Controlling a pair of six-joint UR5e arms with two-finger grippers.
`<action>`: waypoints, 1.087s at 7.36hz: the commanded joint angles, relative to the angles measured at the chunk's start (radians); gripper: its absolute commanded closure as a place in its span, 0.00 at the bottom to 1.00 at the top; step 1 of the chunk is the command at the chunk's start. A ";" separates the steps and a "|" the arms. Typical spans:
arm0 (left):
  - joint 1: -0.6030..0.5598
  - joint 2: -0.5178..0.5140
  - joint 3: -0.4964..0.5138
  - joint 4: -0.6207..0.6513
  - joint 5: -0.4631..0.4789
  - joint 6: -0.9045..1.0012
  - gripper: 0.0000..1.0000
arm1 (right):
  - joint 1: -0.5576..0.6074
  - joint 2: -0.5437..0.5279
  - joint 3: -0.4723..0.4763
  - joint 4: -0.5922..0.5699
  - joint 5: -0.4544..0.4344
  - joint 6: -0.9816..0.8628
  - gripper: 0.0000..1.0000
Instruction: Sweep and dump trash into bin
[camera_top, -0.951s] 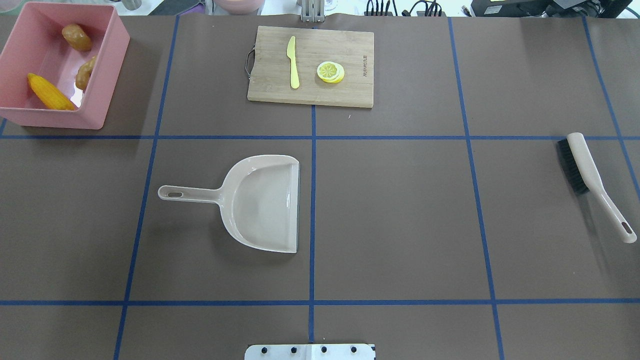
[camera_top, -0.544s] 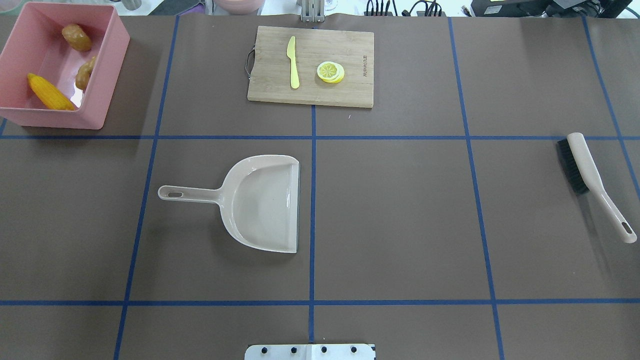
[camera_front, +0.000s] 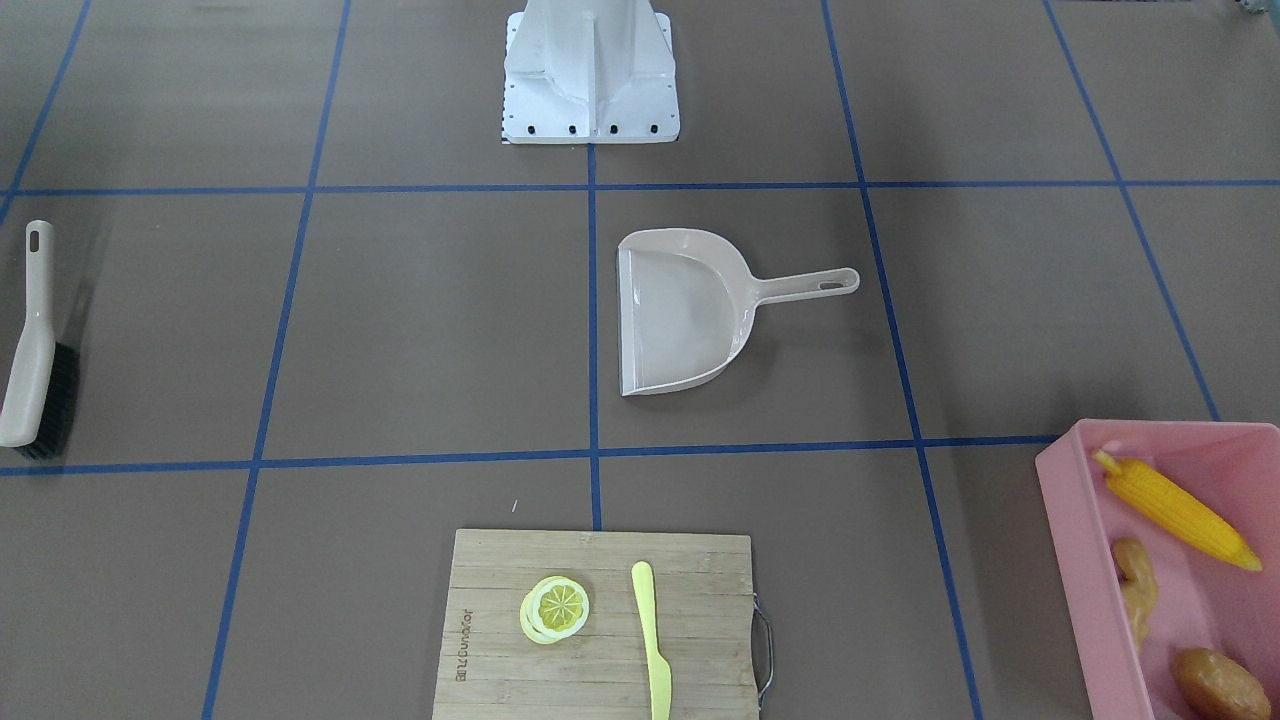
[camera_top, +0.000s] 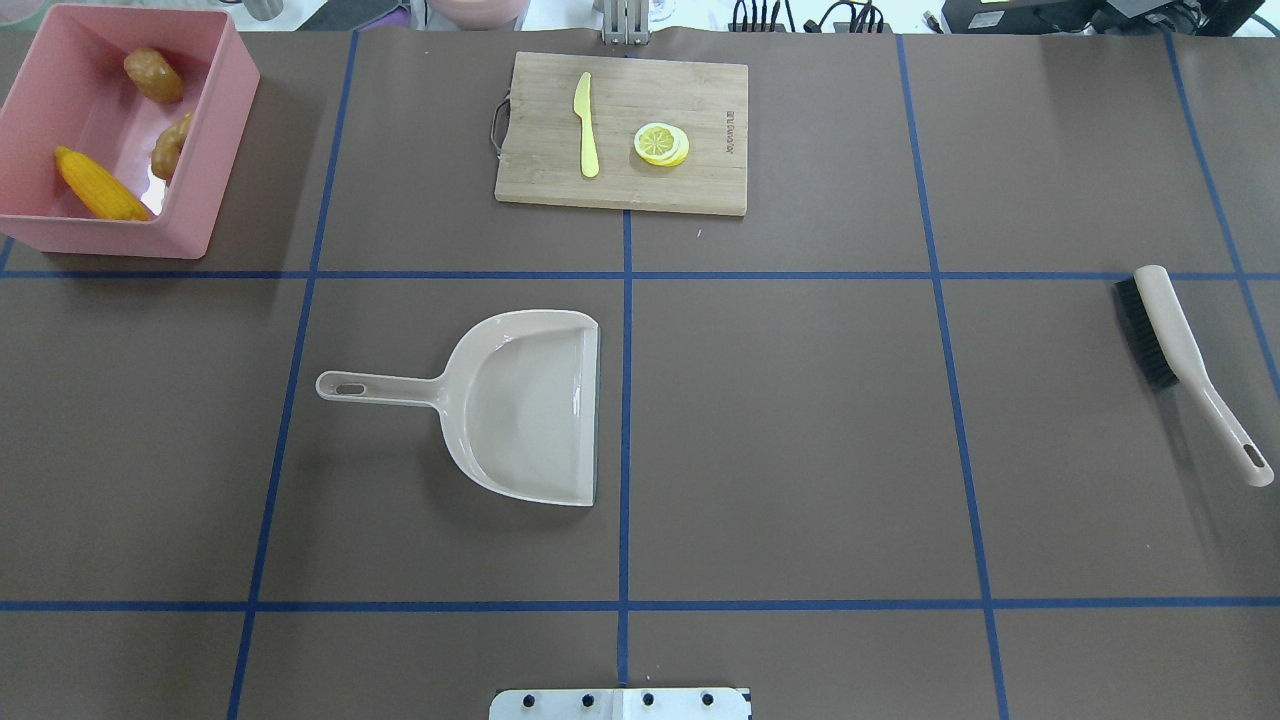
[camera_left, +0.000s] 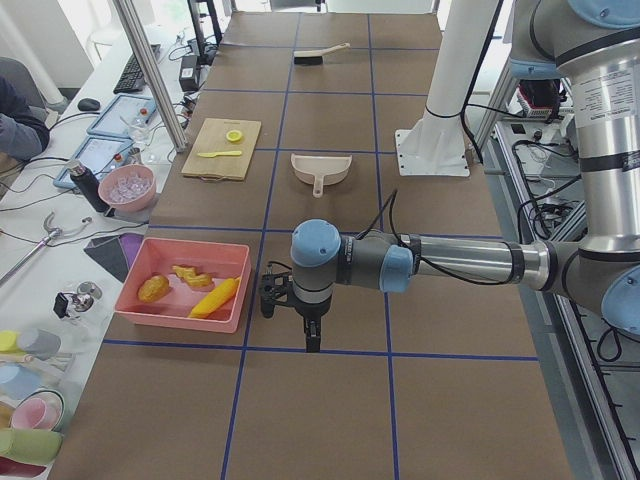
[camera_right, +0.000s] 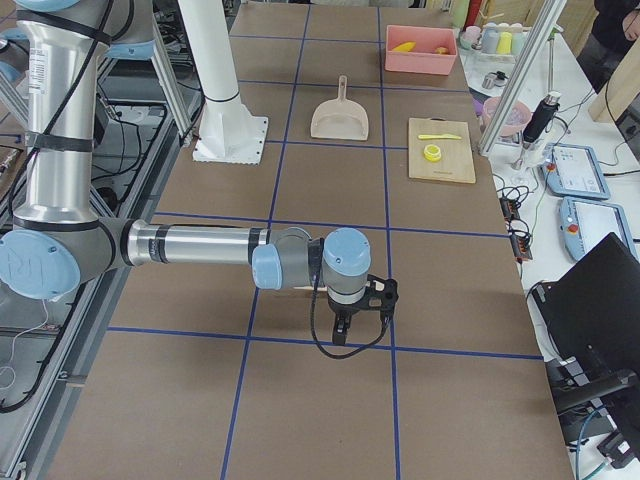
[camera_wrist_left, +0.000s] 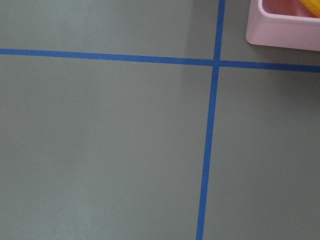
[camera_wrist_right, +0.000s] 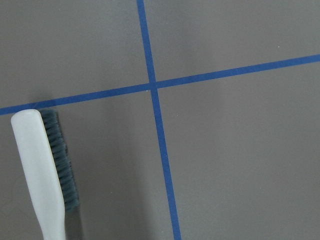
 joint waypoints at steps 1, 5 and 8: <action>-0.006 0.003 0.005 -0.003 -0.024 0.001 0.02 | 0.000 -0.002 0.001 0.002 0.001 -0.001 0.00; -0.038 0.001 0.013 -0.003 -0.021 -0.002 0.02 | 0.000 -0.001 -0.001 0.002 0.003 -0.004 0.00; -0.126 0.021 -0.001 -0.001 -0.025 0.027 0.02 | 0.000 -0.004 0.001 -0.001 -0.002 -0.004 0.00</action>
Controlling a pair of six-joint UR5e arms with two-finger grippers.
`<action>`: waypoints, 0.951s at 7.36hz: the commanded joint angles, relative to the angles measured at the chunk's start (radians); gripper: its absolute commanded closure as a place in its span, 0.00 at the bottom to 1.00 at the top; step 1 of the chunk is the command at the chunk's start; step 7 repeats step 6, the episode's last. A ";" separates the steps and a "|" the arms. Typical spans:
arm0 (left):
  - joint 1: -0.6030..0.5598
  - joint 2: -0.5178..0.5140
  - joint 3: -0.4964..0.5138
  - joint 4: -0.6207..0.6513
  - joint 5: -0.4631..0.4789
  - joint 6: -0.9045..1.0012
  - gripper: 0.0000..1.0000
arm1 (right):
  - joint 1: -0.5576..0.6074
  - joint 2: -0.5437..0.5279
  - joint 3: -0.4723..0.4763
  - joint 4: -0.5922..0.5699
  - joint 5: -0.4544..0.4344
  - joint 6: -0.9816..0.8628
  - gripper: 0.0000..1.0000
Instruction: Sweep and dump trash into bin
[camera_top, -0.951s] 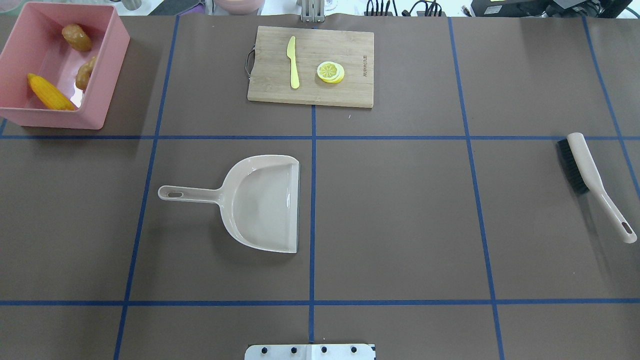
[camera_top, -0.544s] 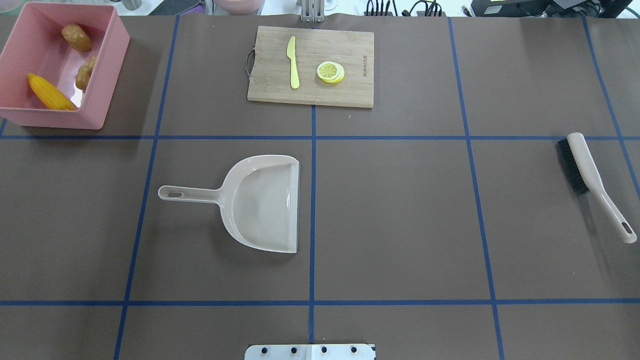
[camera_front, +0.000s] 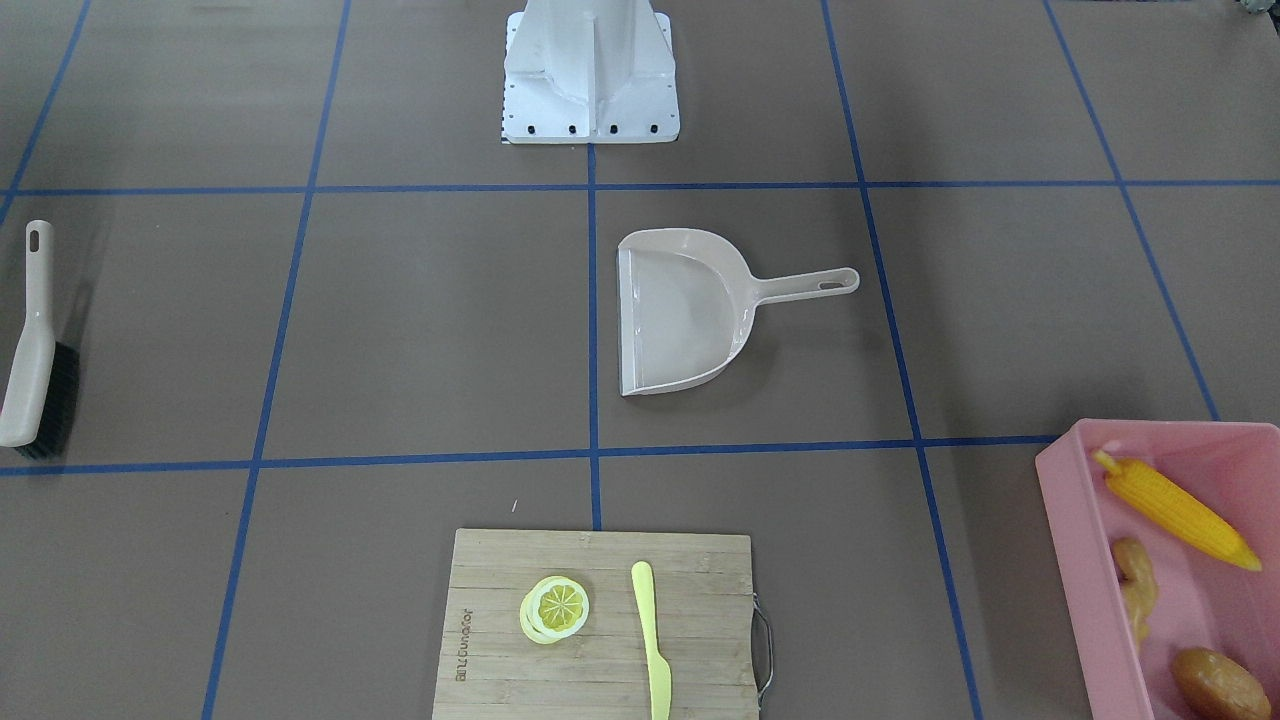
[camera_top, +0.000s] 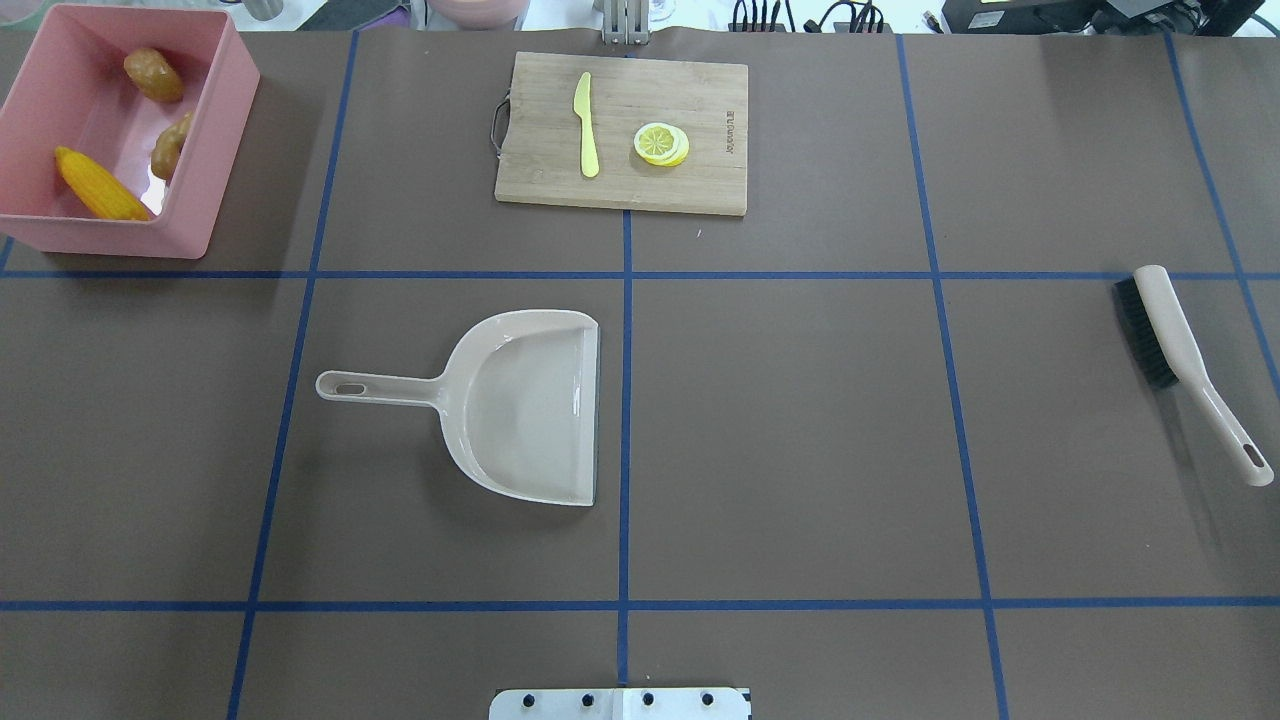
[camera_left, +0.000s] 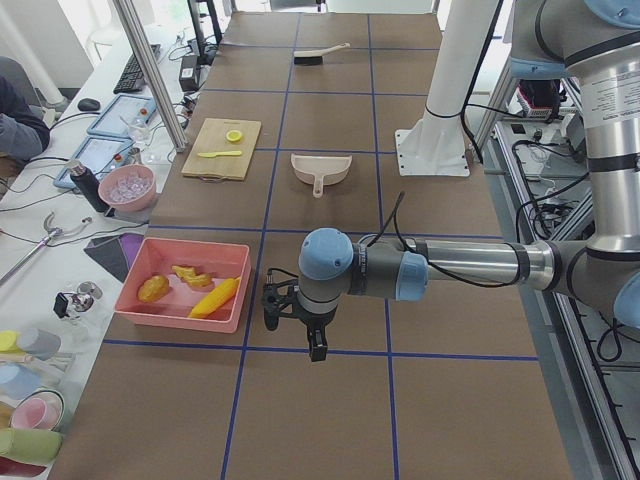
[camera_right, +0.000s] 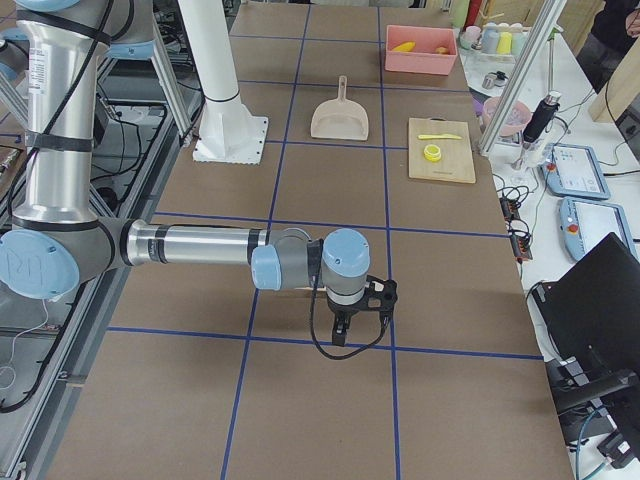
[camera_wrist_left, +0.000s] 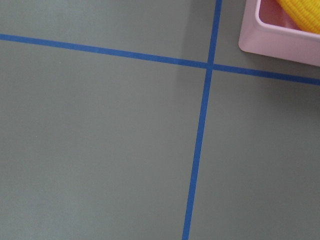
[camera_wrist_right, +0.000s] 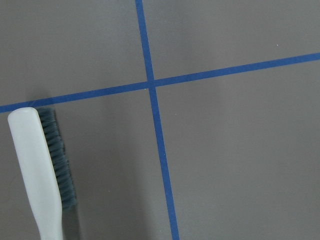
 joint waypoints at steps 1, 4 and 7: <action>-0.020 0.008 0.008 0.008 0.001 0.115 0.02 | 0.000 -0.003 0.002 -0.002 -0.001 0.000 0.00; -0.017 -0.008 0.067 -0.012 0.009 0.127 0.02 | 0.000 -0.005 0.001 -0.005 -0.002 0.001 0.00; -0.017 -0.004 0.079 -0.021 0.009 0.186 0.02 | 0.000 -0.005 0.002 -0.005 -0.002 0.001 0.00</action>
